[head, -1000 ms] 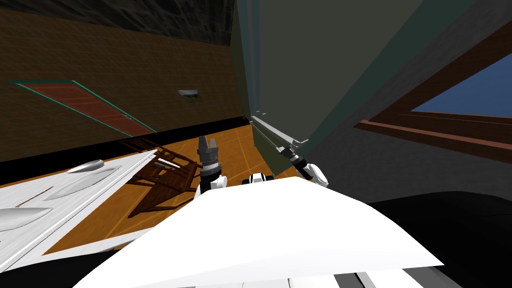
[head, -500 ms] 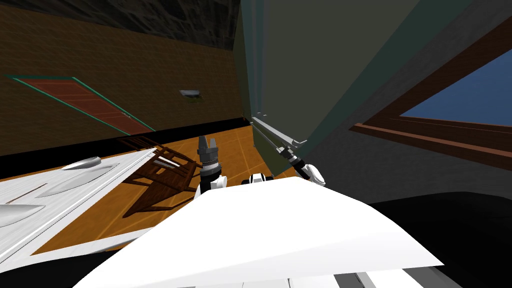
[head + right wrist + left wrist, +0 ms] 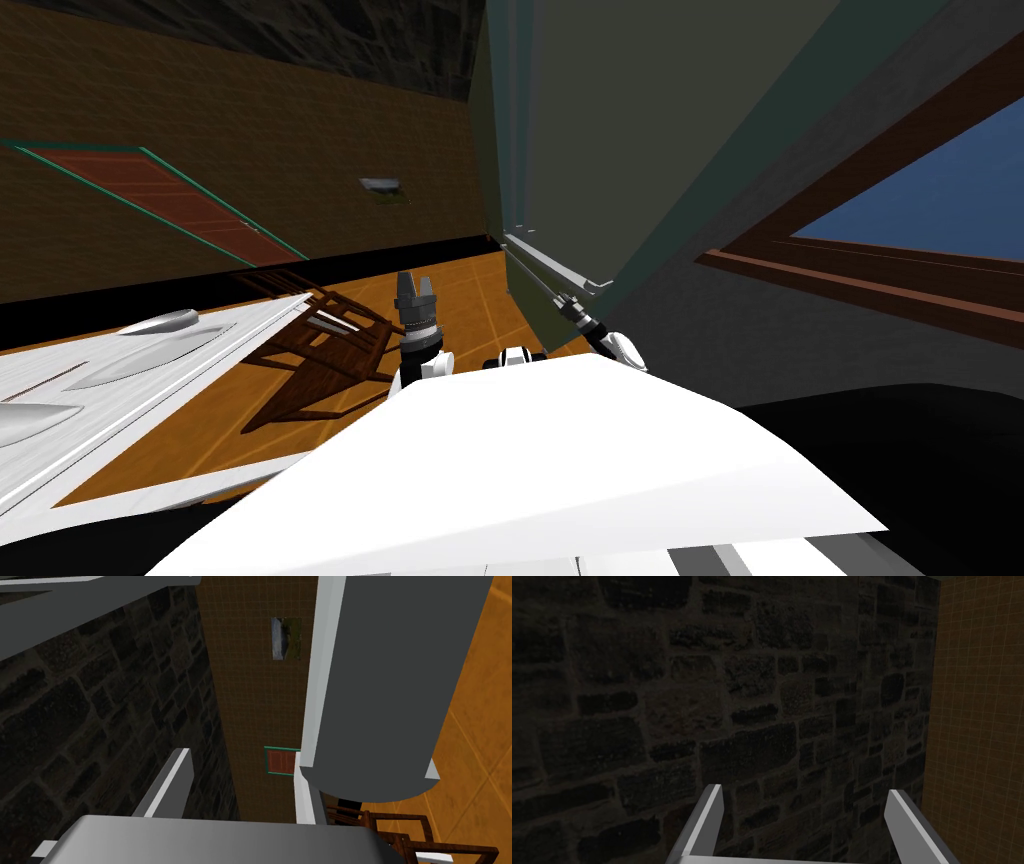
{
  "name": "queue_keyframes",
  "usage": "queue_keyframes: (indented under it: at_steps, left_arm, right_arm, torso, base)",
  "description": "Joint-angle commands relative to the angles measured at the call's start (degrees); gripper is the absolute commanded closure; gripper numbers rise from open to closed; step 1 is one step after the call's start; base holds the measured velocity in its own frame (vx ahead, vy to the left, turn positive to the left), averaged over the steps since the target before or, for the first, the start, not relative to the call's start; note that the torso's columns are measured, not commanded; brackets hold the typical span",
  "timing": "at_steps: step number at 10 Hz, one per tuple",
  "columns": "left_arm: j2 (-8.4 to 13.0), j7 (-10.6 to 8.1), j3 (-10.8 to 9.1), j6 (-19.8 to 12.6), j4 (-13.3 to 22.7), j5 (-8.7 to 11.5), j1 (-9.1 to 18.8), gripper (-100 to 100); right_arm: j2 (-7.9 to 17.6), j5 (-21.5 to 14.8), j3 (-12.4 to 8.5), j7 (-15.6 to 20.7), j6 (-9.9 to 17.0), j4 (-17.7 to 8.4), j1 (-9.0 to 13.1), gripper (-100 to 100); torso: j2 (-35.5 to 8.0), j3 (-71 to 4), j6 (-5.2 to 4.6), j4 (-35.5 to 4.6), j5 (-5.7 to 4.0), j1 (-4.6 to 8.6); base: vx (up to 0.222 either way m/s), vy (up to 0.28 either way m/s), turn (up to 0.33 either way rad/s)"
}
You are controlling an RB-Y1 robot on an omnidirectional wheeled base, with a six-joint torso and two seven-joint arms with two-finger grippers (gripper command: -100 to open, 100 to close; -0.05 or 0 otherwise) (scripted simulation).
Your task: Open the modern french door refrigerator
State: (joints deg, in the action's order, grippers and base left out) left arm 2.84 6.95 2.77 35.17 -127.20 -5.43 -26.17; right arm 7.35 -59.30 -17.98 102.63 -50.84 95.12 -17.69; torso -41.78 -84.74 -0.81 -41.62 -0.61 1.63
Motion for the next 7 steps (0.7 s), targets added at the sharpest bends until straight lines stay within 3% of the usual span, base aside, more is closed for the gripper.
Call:
queue_keyframes:
  at_steps: [1, 5, 7]
  left_arm:
    - [0.0, 0.0, 0.0, 0.0, 0.0, 0.0, 0.0, 0]
    - [0.0, 0.0, 0.0, 0.0, 0.0, 0.0, 0.0, 0]
    - [0.0, 0.0, 0.0, 0.0, 0.0, 0.0, 0.0, 0]
  right_arm:
    - [-1.7, -2.1, -1.1, 2.7, 1.2, -1.9, -1.3, -100]
    - [-3.0, -2.9, -1.4, 4.2, 1.0, -2.8, -1.3, -100]
    - [-6.1, -4.1, -1.9, 6.4, 0.8, -4.1, -1.3, -100]
  torso:
    - [0.1, 0.0, -0.04, 0.0, -0.02, 0.07]
    - [0.0, 0.0, -0.02, 0.0, 0.07, -0.08]
    - [0.0, 0.0, 0.02, 0.0, 0.08, -0.15]
  base:
    - [-0.015, -0.013, -0.026]
    - [-0.003, -0.007, -0.003]
    - [-0.005, -0.006, -0.029]
